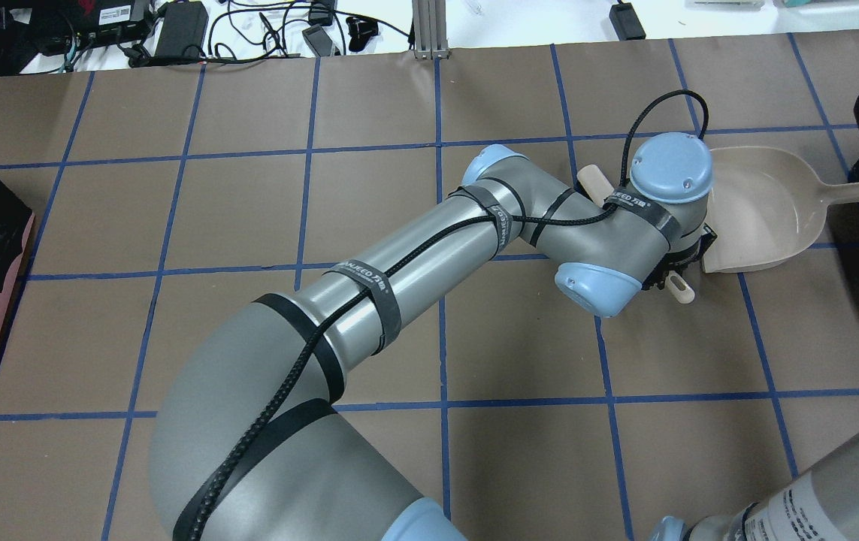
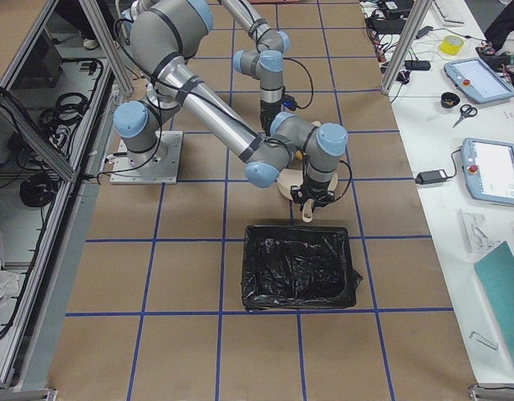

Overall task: Sweep and dump trash in nearest bin
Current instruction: 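Sweep the sponge and trash into the dustpan with the left gripper's brush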

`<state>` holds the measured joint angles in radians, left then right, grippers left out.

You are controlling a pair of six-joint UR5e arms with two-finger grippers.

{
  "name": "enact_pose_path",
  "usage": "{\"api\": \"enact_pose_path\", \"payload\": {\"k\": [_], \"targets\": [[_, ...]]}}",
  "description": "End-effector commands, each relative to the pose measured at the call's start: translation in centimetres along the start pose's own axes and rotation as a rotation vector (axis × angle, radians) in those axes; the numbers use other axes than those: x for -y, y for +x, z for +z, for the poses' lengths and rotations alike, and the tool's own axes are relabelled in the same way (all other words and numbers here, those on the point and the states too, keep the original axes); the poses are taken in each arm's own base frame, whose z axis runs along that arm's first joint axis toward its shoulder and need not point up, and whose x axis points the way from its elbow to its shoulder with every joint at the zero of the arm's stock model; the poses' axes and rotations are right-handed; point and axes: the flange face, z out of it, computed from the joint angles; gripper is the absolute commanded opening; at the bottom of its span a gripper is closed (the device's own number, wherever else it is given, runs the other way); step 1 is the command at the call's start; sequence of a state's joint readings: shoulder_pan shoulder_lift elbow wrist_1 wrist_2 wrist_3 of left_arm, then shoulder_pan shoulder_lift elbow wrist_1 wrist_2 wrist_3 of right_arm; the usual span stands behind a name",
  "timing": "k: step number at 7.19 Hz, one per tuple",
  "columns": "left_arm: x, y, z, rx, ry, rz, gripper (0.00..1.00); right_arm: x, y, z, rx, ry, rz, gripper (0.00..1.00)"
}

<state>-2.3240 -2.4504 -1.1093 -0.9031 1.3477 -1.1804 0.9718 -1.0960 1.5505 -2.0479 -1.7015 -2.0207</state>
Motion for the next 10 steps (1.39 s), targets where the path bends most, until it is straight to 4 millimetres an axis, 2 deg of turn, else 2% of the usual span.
{"api": "enact_pose_path", "payload": {"k": [1, 3, 4, 6, 7, 9, 10], "targets": [[0.9, 1.4, 1.4, -0.016, 0.01, 0.118, 0.0, 0.2, 0.0, 0.0, 0.001, 0.001, 0.0, 0.24], [1.4, 2.4, 2.1, -0.031, 0.019, 0.22, 0.0, 0.2, 0.1, 0.1, 0.002, 0.001, -0.001, 0.24], [0.8, 3.1, 2.1, -0.043, 0.023, 0.244, 0.0, 0.2, 0.1, 0.1, 0.001, 0.001, 0.001, 0.24], [-1.1, 5.0, 2.4, -0.071, 0.04, 0.283, 0.0, 0.2, 0.1, 0.3, 0.005, 0.001, 0.039, 0.24], [-2.7, 5.7, 2.7, -0.073, 0.049, 0.303, 0.0, 0.3, -0.1, 0.5, 0.012, 0.006, 0.061, 0.24], [-4.5, 6.7, 2.8, -0.089, 0.057, 0.322, 0.0, 1.0, -1.1, 2.0, 0.041, 0.018, 0.077, 0.24], [-5.4, 7.2, 2.9, -0.095, 0.064, 0.331, 0.0, 1.0, -1.1, 1.8, 0.04, 0.017, 0.081, 0.24]]}}
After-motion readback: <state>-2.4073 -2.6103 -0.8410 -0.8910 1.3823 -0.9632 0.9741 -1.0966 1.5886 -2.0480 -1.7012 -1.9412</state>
